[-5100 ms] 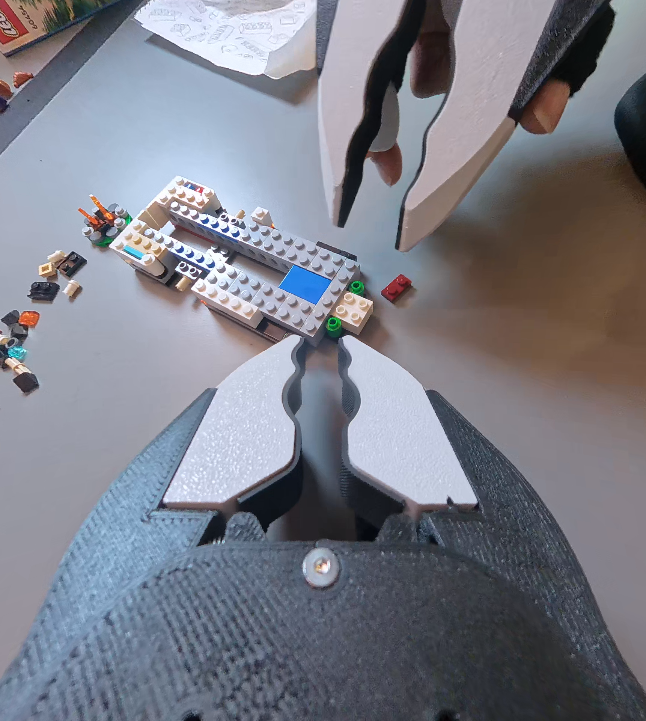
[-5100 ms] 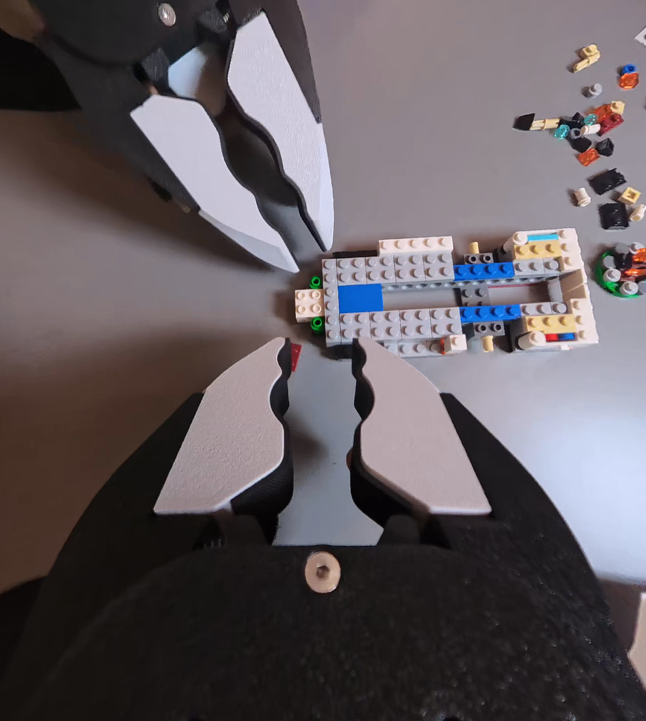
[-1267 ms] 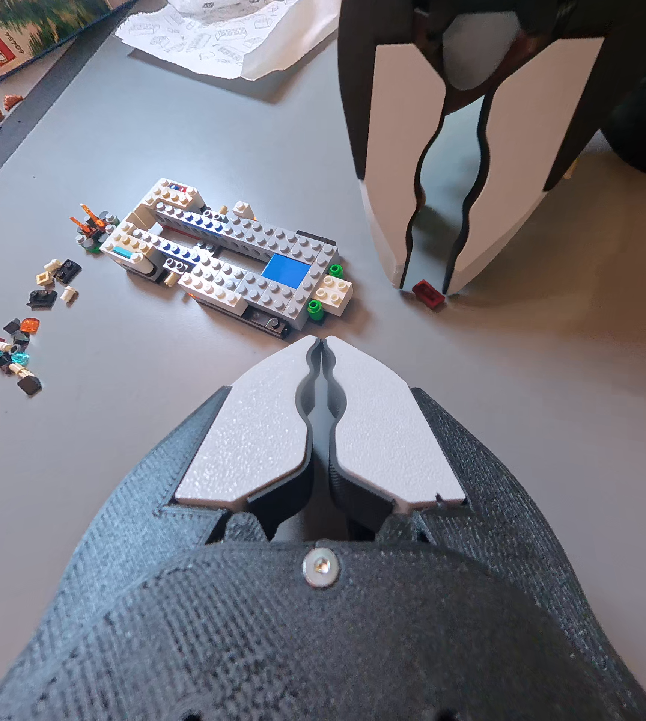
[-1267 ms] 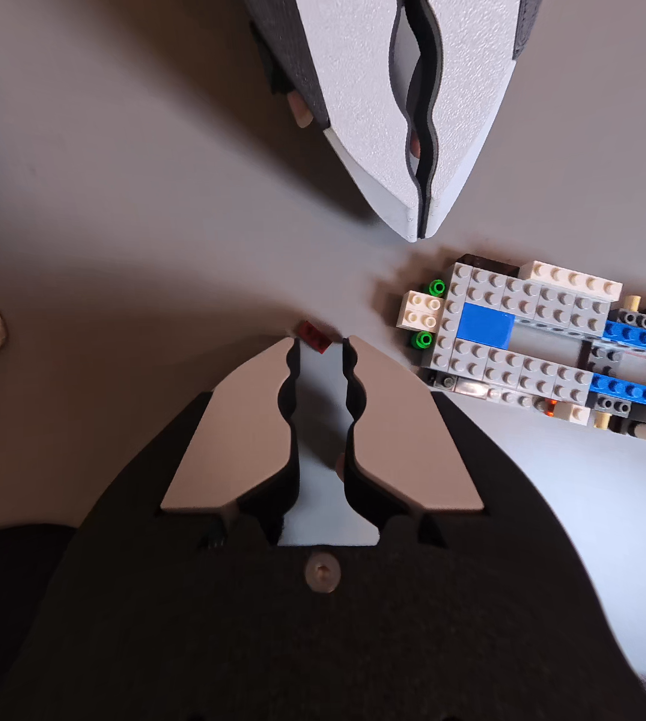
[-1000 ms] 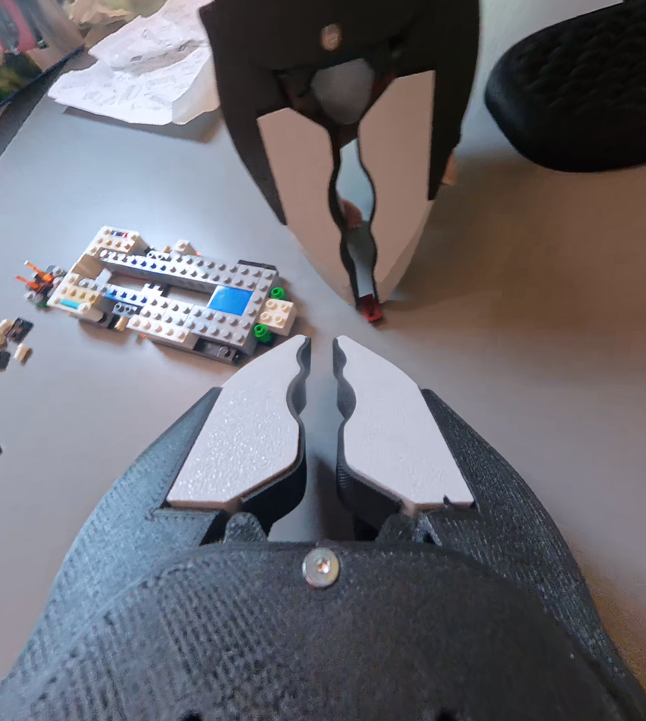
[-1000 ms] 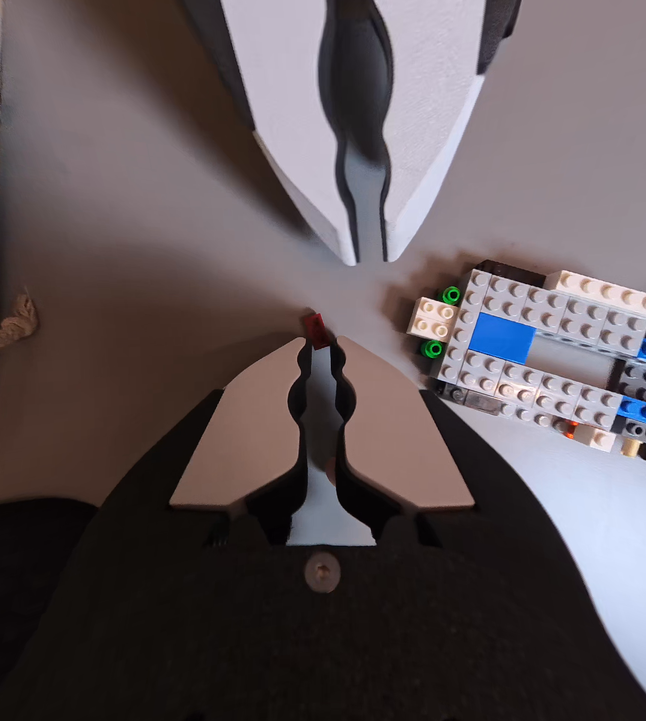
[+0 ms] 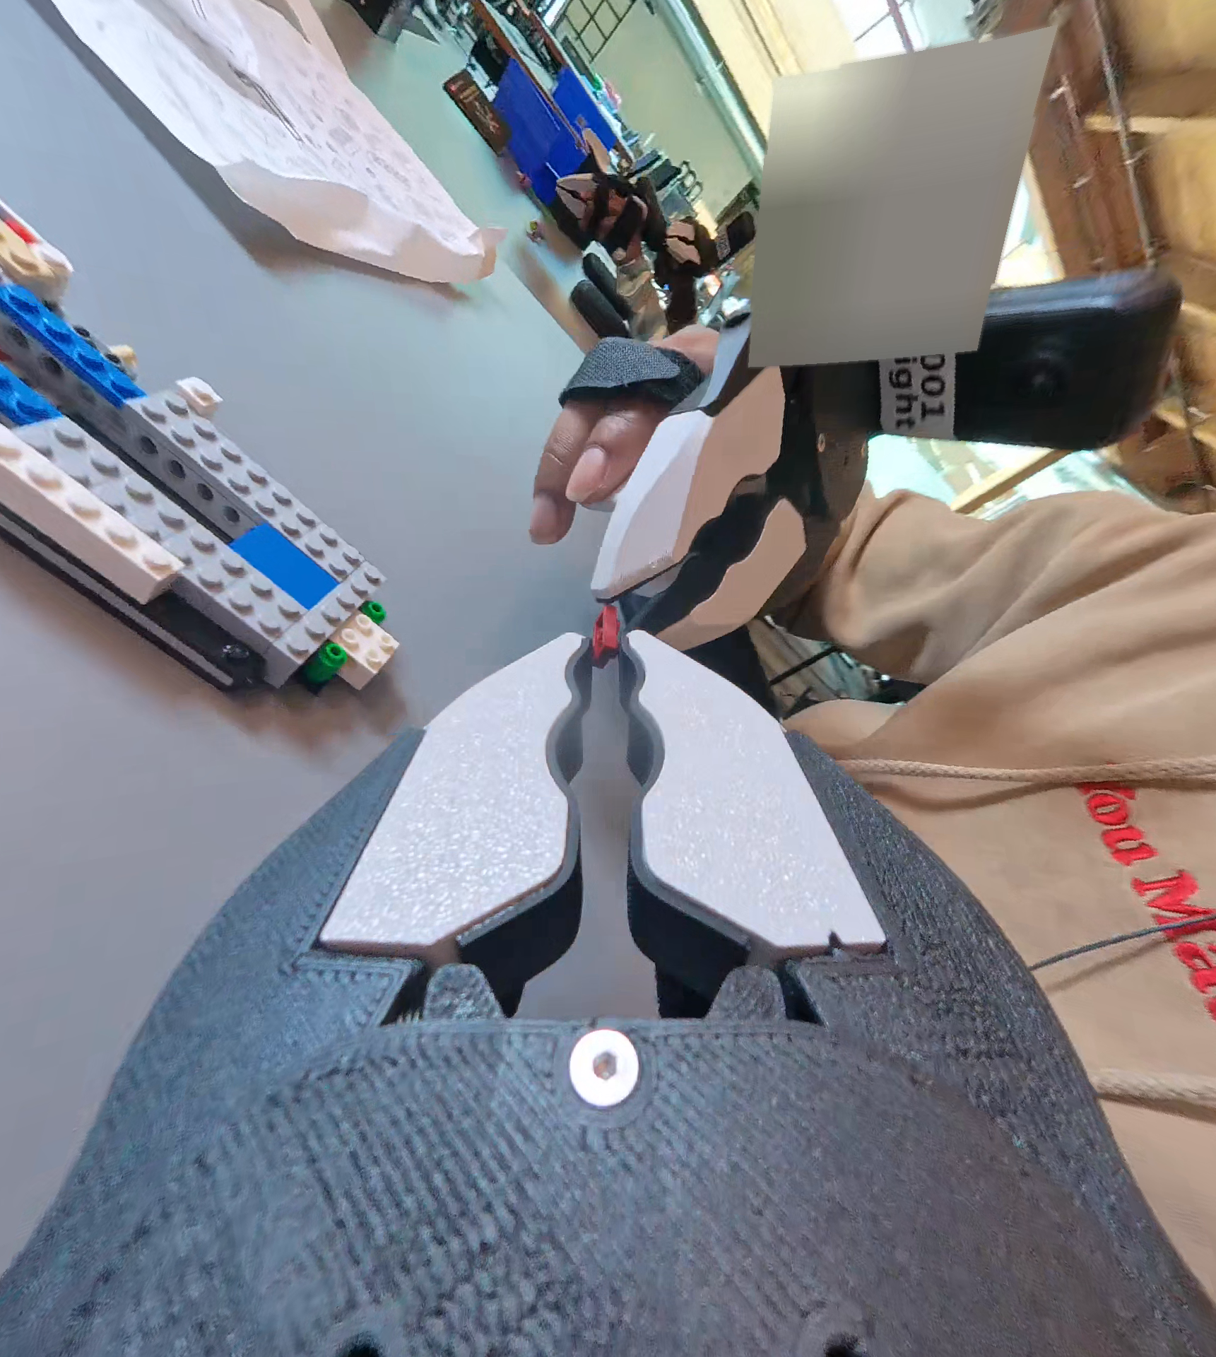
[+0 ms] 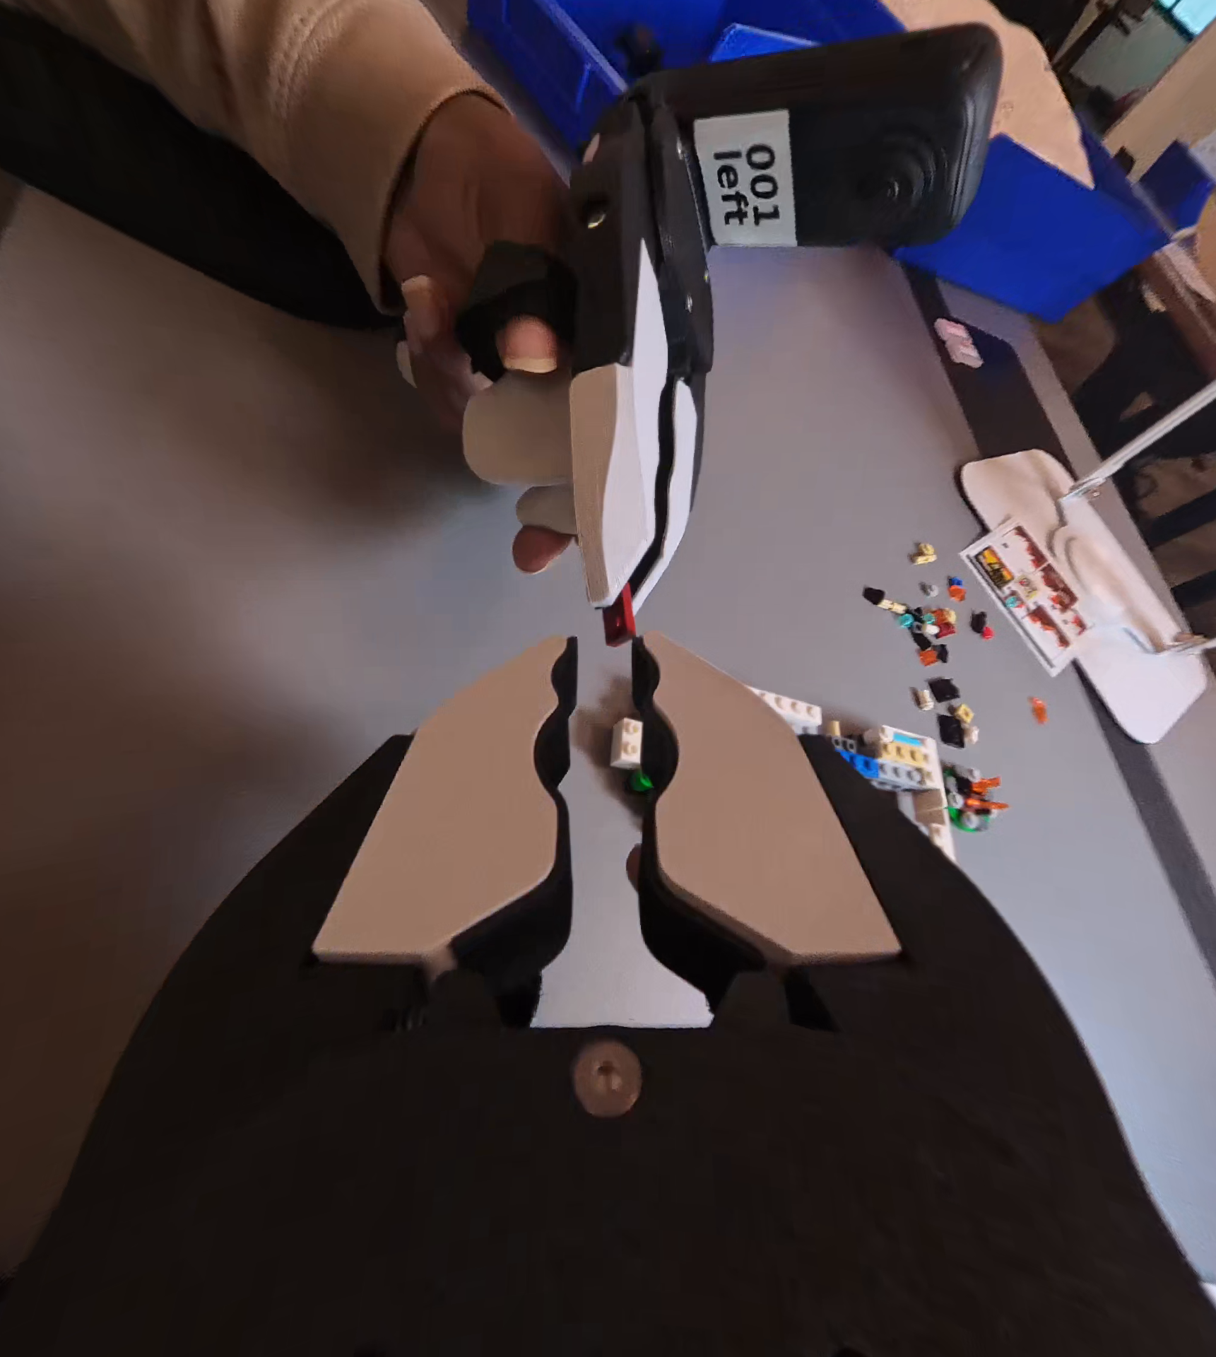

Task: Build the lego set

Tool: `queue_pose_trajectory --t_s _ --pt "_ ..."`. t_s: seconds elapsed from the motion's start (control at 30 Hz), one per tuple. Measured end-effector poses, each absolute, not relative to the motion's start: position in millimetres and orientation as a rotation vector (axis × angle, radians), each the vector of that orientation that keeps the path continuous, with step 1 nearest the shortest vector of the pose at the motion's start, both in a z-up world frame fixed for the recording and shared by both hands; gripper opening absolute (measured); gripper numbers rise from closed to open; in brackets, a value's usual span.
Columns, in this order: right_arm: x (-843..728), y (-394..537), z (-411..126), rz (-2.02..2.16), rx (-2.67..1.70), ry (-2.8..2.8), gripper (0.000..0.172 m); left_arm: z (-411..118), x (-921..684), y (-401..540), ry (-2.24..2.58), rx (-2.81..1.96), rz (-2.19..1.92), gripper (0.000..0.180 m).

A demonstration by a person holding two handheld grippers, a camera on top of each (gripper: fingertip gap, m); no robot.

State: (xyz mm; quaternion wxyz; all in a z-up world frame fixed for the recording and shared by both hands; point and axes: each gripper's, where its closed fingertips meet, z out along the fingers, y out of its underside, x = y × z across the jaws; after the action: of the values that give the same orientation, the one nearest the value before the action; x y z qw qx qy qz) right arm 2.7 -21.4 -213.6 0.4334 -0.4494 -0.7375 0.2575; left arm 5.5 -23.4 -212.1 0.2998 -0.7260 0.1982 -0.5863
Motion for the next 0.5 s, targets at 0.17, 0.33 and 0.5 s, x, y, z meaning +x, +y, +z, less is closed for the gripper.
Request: queue_pose_trajectory --t_s 0.17,0.33,0.5 --pt "-5.1 -18.9 -214.0 0.555 -1.052 -1.857 0.012 -215.0 6.9 -25.6 0.500 -1.954 -1.596 0.005" --pt "-6.1 -19.0 -213.0 0.527 -1.011 -1.882 0.012 -214.0 5.4 -25.4 0.461 -1.960 -1.654 0.005" --pt "-4.0 -24.8 -216.0 0.489 -0.932 -1.961 0.013 -217.2 7.8 -31.0 0.475 -1.989 -1.709 0.005"
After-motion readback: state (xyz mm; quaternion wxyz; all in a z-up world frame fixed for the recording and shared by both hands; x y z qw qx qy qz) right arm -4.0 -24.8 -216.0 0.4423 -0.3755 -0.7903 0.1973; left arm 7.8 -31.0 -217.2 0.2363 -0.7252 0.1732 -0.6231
